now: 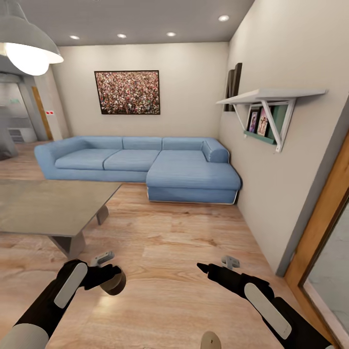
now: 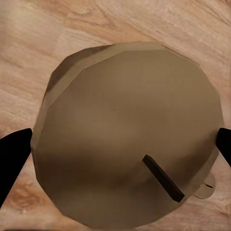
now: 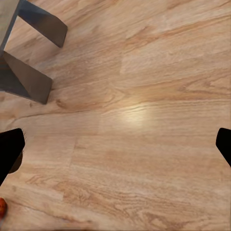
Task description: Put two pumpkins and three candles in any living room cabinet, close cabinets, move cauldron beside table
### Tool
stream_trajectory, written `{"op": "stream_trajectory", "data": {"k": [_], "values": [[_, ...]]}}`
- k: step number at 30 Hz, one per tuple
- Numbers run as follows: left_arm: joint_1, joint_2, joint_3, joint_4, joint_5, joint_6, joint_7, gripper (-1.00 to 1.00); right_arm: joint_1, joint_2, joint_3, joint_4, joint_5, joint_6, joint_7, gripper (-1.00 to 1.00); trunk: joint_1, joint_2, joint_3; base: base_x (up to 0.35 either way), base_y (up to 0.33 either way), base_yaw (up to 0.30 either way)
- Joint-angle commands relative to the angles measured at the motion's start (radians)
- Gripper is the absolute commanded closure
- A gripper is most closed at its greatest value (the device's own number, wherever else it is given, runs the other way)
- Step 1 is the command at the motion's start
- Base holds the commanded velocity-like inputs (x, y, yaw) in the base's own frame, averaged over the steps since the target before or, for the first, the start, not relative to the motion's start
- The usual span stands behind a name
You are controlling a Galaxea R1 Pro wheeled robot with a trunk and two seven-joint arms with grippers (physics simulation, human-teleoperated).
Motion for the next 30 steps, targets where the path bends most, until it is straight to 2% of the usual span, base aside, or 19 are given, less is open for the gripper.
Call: {"op": "stream_trajectory", "data": {"k": [1,7,19,30], "values": [[-0.001,0.001,-0.003,-0.001,0.012,0.0,0.011,1.0,-0.001,-0.002,0.002,-0.002,-0.011,0.0,-0.01,-1.0,0.0,-0.001,-0.001,0.0,0.0,0.285],[-0.001,0.001,-0.003,-0.001,0.013,0.0,0.011,1.0,-0.001,-0.002,-0.001,-0.005,-0.01,-0.002,-0.01,-1.0,0.0,-0.001,-0.001,0.034,0.004,0.096],[-0.001,0.001,-0.004,-0.001,0.012,0.0,0.011,1.0,-0.001,-0.002,-0.002,-0.007,-0.011,-0.003,-0.009,-1.0,0.0,-0.001,-0.003,0.162,-0.019,0.022],[-0.001,-0.001,-0.007,-0.004,0.014,0.0,0.01,1.0,-0.001,-0.002,-0.001,-0.008,-0.011,-0.003,-0.009,-1.0,0.0,-0.001,-0.003,0.015,-0.006,0.003]]}}
